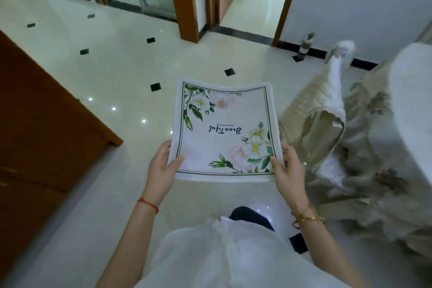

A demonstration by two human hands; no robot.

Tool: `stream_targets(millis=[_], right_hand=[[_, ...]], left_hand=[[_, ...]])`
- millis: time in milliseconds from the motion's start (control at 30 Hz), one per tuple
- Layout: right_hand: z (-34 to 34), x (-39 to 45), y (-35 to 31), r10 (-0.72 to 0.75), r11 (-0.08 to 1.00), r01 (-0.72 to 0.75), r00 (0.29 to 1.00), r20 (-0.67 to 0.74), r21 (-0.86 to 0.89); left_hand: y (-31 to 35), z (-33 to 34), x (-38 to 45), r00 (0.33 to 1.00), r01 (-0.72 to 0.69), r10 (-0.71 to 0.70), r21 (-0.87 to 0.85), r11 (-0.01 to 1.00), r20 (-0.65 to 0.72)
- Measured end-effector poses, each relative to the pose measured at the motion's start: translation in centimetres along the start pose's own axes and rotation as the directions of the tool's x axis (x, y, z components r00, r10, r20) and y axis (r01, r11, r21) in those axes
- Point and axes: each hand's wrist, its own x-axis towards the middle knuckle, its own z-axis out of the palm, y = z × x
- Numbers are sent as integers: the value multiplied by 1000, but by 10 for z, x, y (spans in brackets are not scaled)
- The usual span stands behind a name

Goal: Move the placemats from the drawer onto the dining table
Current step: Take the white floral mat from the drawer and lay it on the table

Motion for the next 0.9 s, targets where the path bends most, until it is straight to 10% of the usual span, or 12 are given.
stream_targets(millis=[400,900], right_hand=[[-37,144,24,158,985,-172,886,-436,8],[-168,332,79,358,926,-312,556,-750,211]], left_hand=[[57,145,241,898,-85,67,21,996,435],[151,455,460,568,-204,51,80,976,822]])
